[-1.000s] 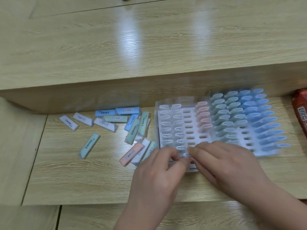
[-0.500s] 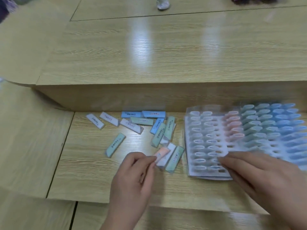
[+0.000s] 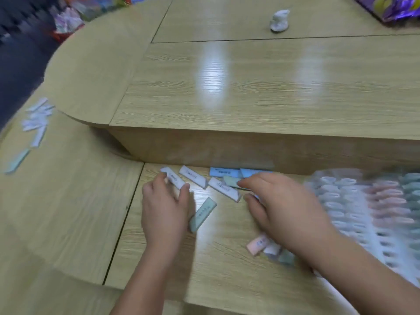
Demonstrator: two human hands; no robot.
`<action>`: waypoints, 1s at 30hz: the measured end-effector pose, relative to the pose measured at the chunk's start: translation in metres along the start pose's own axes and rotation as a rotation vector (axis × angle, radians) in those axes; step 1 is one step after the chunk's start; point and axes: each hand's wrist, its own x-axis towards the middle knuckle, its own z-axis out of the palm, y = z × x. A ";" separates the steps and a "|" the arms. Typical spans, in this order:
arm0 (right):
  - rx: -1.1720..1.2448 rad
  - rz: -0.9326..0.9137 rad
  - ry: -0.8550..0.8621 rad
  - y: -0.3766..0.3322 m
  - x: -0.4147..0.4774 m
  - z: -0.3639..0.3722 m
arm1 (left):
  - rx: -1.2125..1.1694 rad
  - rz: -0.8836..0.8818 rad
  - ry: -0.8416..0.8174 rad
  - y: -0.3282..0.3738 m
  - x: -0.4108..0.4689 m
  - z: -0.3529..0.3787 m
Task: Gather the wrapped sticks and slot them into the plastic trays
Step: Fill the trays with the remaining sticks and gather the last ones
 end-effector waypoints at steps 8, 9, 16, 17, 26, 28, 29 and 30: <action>-0.209 0.006 -0.098 -0.030 0.063 0.067 | 0.161 -0.079 0.005 -0.003 0.044 0.001; -0.195 0.022 -0.100 -0.029 0.063 0.069 | 0.131 -0.081 -0.004 -0.004 0.047 0.000; 0.046 0.135 -0.121 -0.024 0.068 0.066 | -0.135 -0.087 -0.003 -0.006 0.041 -0.007; 0.071 0.139 -0.114 -0.024 0.069 0.064 | -0.163 -0.089 0.007 -0.005 0.039 -0.008; 0.793 0.210 0.080 -0.004 0.040 0.013 | -0.619 0.016 -0.021 0.035 0.003 -0.024; 0.879 0.210 0.125 0.014 0.025 -0.012 | -0.668 0.072 -0.047 0.058 -0.011 -0.026; 0.893 0.210 0.142 0.025 0.014 -0.025 | -0.686 0.094 -0.063 0.070 -0.019 -0.026; 0.894 0.214 0.158 0.038 0.003 -0.039 | -0.706 0.109 -0.081 0.083 -0.027 -0.025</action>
